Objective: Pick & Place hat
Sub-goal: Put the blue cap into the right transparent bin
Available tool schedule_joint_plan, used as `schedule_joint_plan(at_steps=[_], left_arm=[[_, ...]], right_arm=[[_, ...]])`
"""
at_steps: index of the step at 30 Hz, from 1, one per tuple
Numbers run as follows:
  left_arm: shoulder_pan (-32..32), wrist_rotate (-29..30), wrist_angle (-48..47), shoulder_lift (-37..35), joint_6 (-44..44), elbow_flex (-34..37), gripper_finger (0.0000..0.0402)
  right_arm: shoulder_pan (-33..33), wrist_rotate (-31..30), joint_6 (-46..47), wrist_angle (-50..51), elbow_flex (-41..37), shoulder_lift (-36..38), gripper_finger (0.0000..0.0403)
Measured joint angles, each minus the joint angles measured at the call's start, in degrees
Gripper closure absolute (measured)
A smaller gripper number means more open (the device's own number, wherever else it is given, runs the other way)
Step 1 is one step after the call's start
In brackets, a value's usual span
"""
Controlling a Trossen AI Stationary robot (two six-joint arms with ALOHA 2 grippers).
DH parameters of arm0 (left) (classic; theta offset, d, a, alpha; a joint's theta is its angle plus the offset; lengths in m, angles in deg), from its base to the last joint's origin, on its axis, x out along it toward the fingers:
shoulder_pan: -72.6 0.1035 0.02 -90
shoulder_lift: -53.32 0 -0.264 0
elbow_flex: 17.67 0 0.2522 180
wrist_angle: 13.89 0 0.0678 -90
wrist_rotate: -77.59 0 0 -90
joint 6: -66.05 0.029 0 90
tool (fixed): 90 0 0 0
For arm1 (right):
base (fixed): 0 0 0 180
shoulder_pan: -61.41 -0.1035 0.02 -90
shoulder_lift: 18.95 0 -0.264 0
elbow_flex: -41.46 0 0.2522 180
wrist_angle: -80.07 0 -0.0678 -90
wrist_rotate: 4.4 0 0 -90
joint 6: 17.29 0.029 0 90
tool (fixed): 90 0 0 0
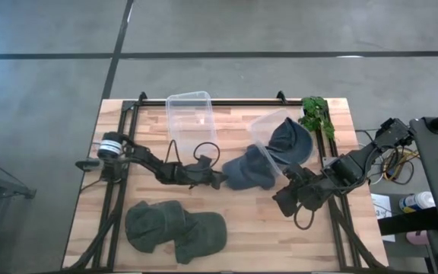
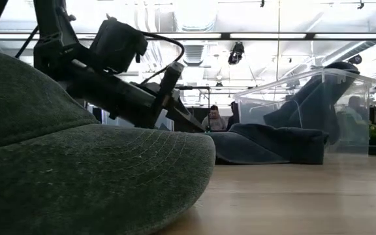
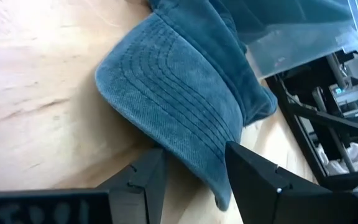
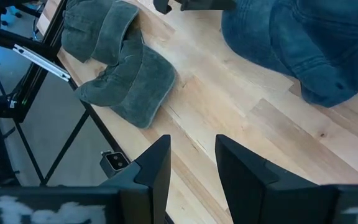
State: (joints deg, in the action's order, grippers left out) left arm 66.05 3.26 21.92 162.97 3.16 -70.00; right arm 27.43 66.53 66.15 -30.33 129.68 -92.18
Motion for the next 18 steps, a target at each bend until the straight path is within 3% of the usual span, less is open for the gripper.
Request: schedule_joint_plan(at_steps=[9,18], left_arm=[[0.02,2.92,2.63,0.93,-2.87,-0.85,0.0246],[-0.04,1.77,5.9,1.07,4.45,-2.59,0.0254]], right_arm=[[-0.02,0.02,-0.48,-0.34,0.0,0.0,0.028],[-0.02,0.04,-0.92,-0.36,0.0,0.0,0.028]])
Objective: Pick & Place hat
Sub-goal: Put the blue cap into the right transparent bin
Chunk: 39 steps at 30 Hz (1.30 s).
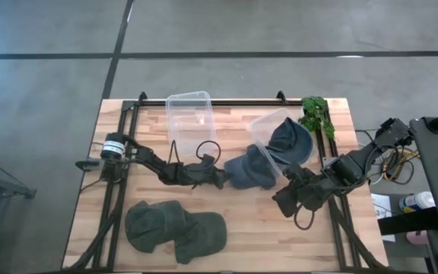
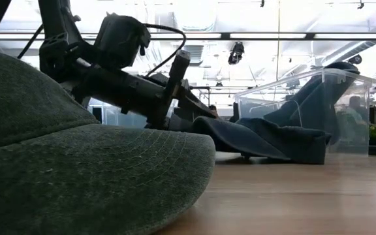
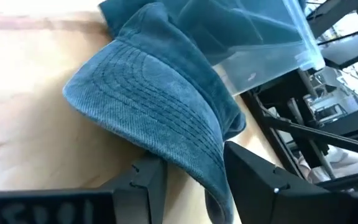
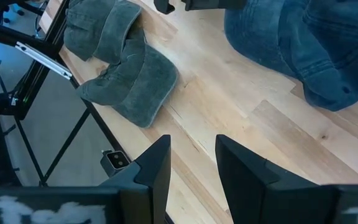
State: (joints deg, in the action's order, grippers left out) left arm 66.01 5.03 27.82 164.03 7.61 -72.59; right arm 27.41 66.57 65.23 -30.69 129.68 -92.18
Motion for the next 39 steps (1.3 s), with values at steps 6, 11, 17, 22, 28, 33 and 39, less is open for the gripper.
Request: schedule_joint_plan(at_steps=[6,11,17,22,28,33,39], left_arm=[[0.3,4.13,-1.1,0.0,0.73,-1.1,0.0271],[0.17,4.1,-1.13,-0.02,4.0,-2.37,0.0293],[-2.17,1.5,-1.5,-1.23,5.79,-3.86,0.0387],[-6.06,6.56,-12.88,-7.68,9.3,-4.11,0.0394],[-15.19,18.58,-46.16,-24.01,23.9,-8.56,0.0396],[-23.35,28.32,-81.93,-30.37,52.83,-25.35,0.0396],[-25.8,48.67,-111.89,-24.7,100.01,-45.38,0.0392]], right_arm=[[0.0,-0.01,0.0,0.0,0.0,0.0,0.028],[0.0,-0.02,-0.08,-0.1,0.0,0.02,0.028],[0.0,-0.3,-3.84,-0.43,1.45,0.47,0.0289],[0.0,-1.85,-7.55,-0.01,4.14,1.37,0.03],[0.15,-5.2,-8.15,1.77,5.09,3.81,0.031],[3.39,-6.51,-3.93,4.45,4.98,5.96,0.0316],[16.22,-5.33,-11.86,2.51,4.94,8.11,0.0315]])
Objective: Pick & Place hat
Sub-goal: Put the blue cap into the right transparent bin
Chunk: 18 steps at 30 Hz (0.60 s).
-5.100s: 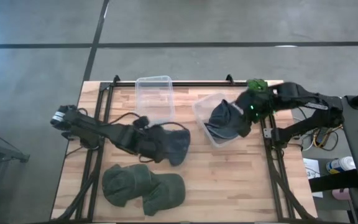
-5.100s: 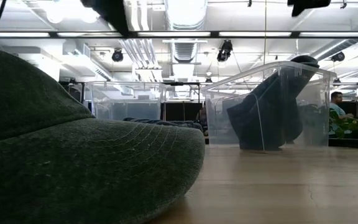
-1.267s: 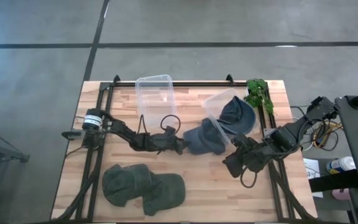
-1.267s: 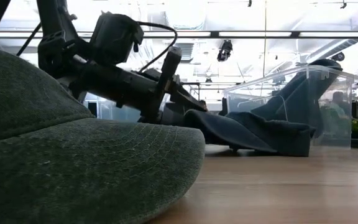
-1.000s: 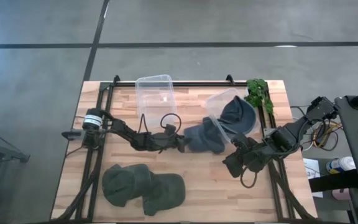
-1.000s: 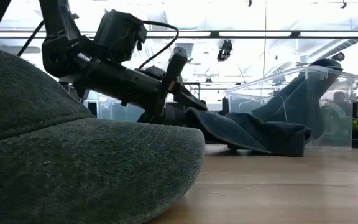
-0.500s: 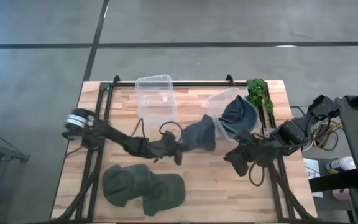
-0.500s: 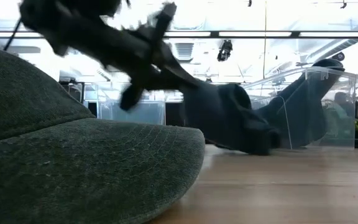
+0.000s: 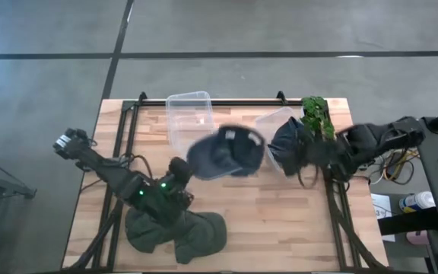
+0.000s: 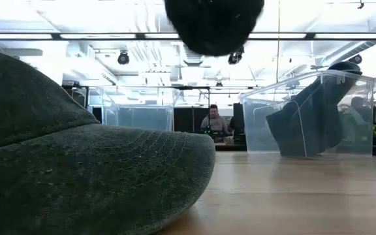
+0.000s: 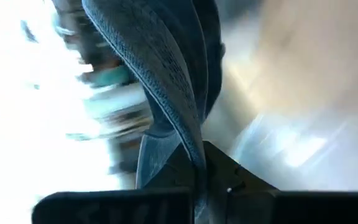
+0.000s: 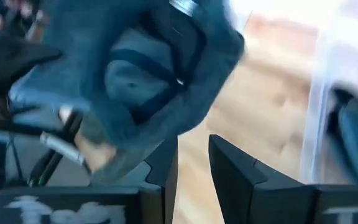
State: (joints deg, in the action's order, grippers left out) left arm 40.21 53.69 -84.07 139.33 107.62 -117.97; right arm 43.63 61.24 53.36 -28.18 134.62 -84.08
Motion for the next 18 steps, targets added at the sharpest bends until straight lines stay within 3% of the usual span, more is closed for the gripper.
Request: schedule_joint_plan(at_steps=[2,4,7,9,14,18], left_arm=[[0.6,5.84,-5.93,2.68,9.12,-4.44,0.0389],[0.84,4.78,-9.1,4.63,7.73,-8.14,0.0389],[0.18,8.58,-10.0,7.13,6.52,-8.94,0.0394],[-0.41,8.94,-10.57,8.48,5.37,-8.22,0.0395],[-3.17,9.47,-12.71,9.52,4.38,-5.09,0.0393],[-4.89,9.79,-13.78,9.68,2.8,-3.98,0.0393]], right_arm=[[4.91,1.8,-4.95,-3.9,-0.02,0.51,0.0315],[8.76,6.4,-11.33,-9.75,-0.02,0.67,0.0316],[12.2,12.47,-18.41,-15.56,0.0,-0.13,0.032],[13.34,11.65,-21.2,-14.05,0.0,-0.73,0.0323],[14.71,2.11,-20.35,-4.22,-0.02,-0.24,0.0335],[15.45,0.48,-16.07,2.26,-0.02,0.42,0.0342]])
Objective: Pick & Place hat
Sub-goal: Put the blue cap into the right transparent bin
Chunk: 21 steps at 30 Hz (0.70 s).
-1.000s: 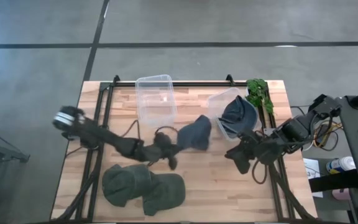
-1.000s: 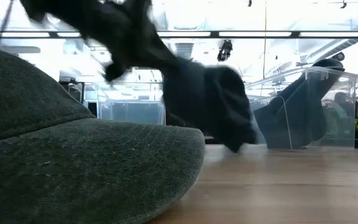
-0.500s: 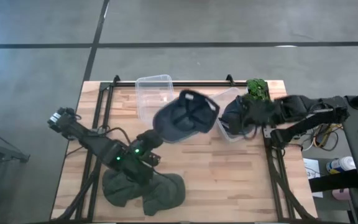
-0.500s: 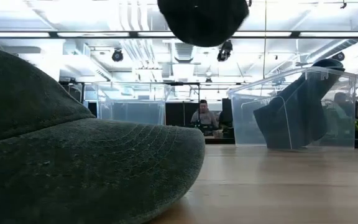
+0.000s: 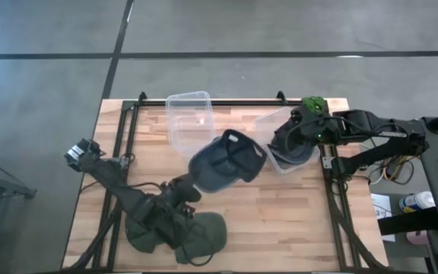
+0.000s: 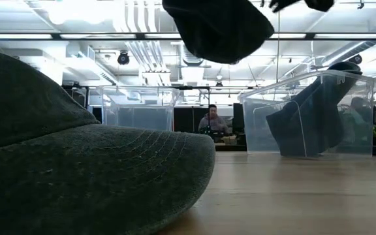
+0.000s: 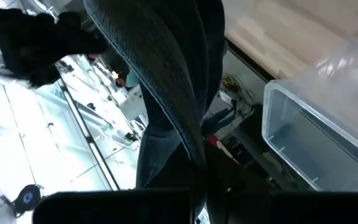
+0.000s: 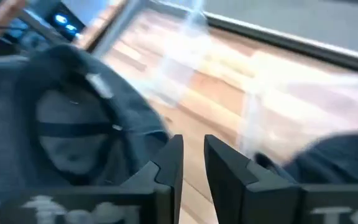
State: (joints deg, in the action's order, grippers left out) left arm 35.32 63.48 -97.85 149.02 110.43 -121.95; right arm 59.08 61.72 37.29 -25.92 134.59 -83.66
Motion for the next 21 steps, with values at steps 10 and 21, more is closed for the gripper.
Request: schedule_joint_plan(at_steps=[10,21], left_arm=[[0.51,0.83,0.07,-0.07,-0.36,-0.2,0.0392],[0.7,0.18,0.07,-0.09,-0.55,-0.24,0.0391]], right_arm=[[1.49,16.88,0.17,-1.9,-1.18,-7.58,0.0345],[2.41,29.6,-8.62,-25.96,1.63,-17.7,0.0345]])
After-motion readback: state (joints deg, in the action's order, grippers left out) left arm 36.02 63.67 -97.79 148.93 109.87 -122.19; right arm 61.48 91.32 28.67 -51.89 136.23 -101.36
